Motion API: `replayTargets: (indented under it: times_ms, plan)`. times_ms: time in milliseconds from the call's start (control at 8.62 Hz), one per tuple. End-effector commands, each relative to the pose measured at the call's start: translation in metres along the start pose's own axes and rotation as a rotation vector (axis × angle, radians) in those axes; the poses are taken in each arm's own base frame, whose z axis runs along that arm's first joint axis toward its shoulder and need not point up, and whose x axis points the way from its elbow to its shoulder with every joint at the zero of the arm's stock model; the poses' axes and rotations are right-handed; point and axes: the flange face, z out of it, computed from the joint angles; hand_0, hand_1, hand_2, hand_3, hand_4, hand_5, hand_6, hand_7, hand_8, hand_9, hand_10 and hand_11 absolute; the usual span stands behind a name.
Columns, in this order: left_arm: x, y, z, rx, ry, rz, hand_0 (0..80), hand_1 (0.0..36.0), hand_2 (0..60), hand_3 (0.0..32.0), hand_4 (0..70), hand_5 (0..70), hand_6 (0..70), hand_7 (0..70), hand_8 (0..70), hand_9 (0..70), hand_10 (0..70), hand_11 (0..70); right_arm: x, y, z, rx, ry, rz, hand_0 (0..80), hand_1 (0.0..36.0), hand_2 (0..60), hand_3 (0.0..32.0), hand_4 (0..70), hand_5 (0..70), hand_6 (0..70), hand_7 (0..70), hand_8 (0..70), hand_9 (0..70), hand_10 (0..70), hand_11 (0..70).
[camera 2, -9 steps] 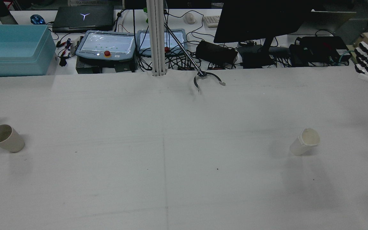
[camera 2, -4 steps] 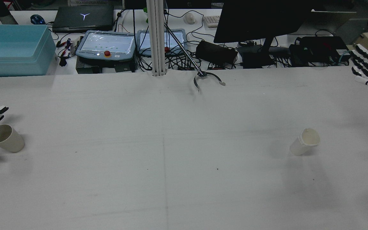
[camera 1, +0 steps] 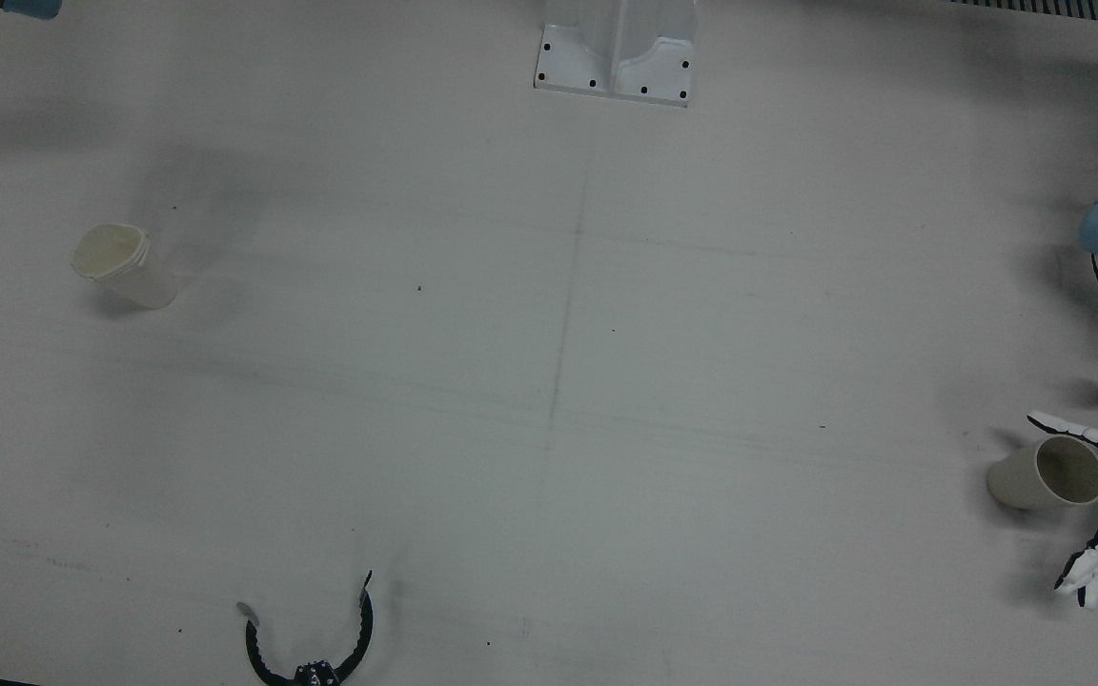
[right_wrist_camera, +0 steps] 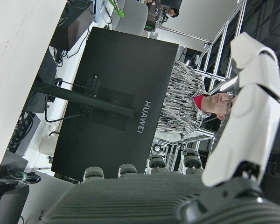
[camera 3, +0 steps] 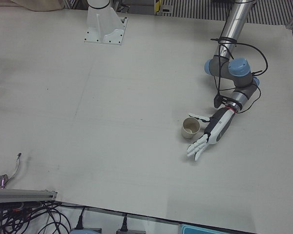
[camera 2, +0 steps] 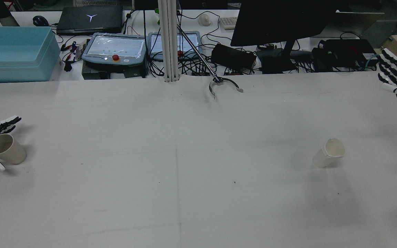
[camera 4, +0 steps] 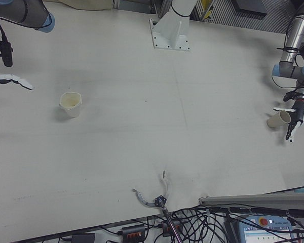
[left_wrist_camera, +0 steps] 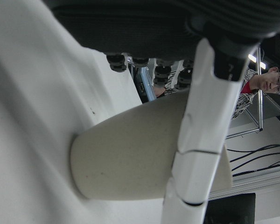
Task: Pour water
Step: 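Reach the left hand to the paper cup near it and close fingers around it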
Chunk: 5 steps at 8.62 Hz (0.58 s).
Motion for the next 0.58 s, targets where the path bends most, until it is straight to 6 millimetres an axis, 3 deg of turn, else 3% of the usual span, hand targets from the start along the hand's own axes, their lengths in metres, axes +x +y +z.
replayTargets:
  times_ms: [0, 232, 464]
  plan:
    - [-0.004, 0.012, 0.013, -0.009, -0.010, -0.004, 79.7, 24.9, 0.0, 0.0, 22.2, 0.0, 10.5, 7.7, 1.1, 0.1, 2.3, 6.5, 0.001, -0.001, -0.001, 0.002, 0.003, 0.000, 47.2, 18.8, 21.4, 3.6, 0.0, 4.2, 7.4, 0.4, 0.4, 0.0, 0.0, 0.0]
    - [-0.007, 0.018, 0.022, -0.016, -0.013, -0.007, 75.5, 24.4, 0.0, 0.0, 22.6, 0.0, 10.5, 7.9, 1.1, 0.1, 2.4, 6.5, 0.002, -0.005, -0.002, 0.009, 0.005, -0.001, 47.2, 18.6, 20.9, 3.2, 0.0, 4.0, 6.8, 0.0, 0.3, 0.0, 0.0, 0.0]
    - [-0.007, 0.020, 0.026, -0.018, -0.010, -0.007, 77.0, 24.6, 0.0, 0.0, 23.4, 0.0, 10.7, 8.4, 1.1, 0.2, 2.6, 6.7, 0.002, -0.007, -0.003, 0.012, 0.006, -0.001, 47.1, 18.6, 21.0, 2.8, 0.0, 4.0, 6.7, 0.0, 0.3, 0.0, 0.0, 0.0]
